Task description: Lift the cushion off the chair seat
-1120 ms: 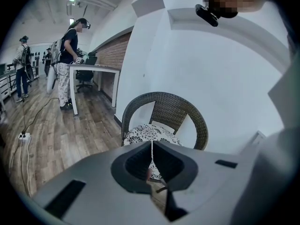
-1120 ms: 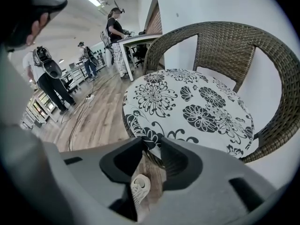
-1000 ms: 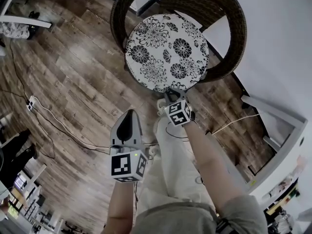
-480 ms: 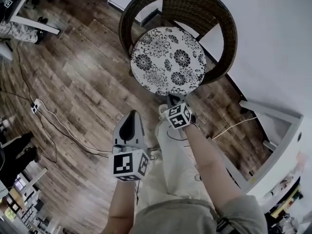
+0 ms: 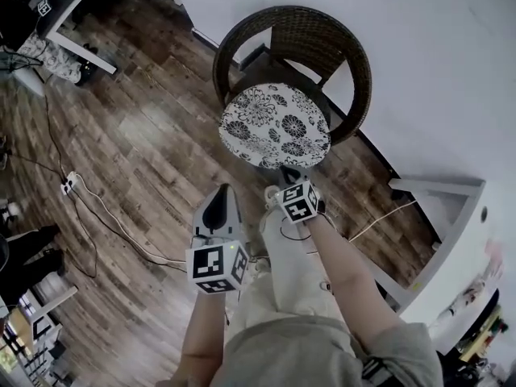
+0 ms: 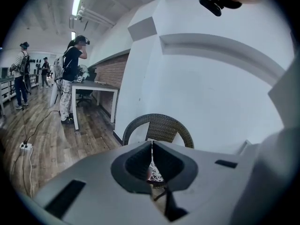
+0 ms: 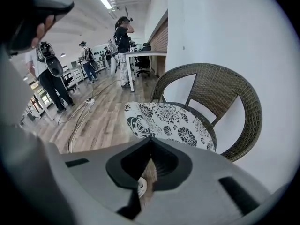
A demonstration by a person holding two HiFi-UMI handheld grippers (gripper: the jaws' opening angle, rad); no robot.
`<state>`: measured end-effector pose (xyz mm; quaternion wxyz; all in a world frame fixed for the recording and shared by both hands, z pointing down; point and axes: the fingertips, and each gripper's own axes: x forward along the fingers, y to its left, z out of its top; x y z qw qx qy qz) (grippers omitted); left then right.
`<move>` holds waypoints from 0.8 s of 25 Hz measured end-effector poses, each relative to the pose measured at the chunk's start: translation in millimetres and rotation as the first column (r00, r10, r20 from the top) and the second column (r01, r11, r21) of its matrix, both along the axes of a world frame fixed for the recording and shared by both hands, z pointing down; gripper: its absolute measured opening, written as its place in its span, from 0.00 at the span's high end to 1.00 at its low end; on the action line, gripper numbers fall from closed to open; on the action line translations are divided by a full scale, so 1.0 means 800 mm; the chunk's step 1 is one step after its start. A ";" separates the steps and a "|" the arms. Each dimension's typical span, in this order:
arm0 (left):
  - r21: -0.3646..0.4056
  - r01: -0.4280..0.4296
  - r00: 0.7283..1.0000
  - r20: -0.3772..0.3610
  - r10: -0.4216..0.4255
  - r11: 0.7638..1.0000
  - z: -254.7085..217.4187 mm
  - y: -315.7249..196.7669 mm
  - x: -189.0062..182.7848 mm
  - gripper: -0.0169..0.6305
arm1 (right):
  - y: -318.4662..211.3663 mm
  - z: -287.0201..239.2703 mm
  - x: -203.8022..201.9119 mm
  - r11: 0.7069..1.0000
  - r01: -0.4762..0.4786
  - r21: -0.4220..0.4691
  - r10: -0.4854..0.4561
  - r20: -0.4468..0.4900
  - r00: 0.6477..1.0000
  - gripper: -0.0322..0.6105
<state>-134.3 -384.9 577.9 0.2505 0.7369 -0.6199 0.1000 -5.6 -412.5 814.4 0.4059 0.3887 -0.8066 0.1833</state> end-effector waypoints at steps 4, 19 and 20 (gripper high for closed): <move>0.000 0.002 1.000 0.000 -0.002 1.000 -0.023 0.030 -0.007 0.96 | 0.020 -0.041 -0.005 1.000 -0.002 0.030 0.001 0.010 1.000 0.94; 0.056 -0.024 1.000 -0.003 0.024 0.998 -0.111 0.142 -0.016 0.96 | 0.086 -0.204 -0.011 0.981 -0.028 0.190 0.021 0.038 0.999 0.94; 0.064 -0.025 1.000 -0.001 0.025 0.998 -0.117 0.150 -0.017 0.96 | 0.091 -0.215 -0.009 0.979 -0.035 0.203 0.027 0.043 0.999 0.94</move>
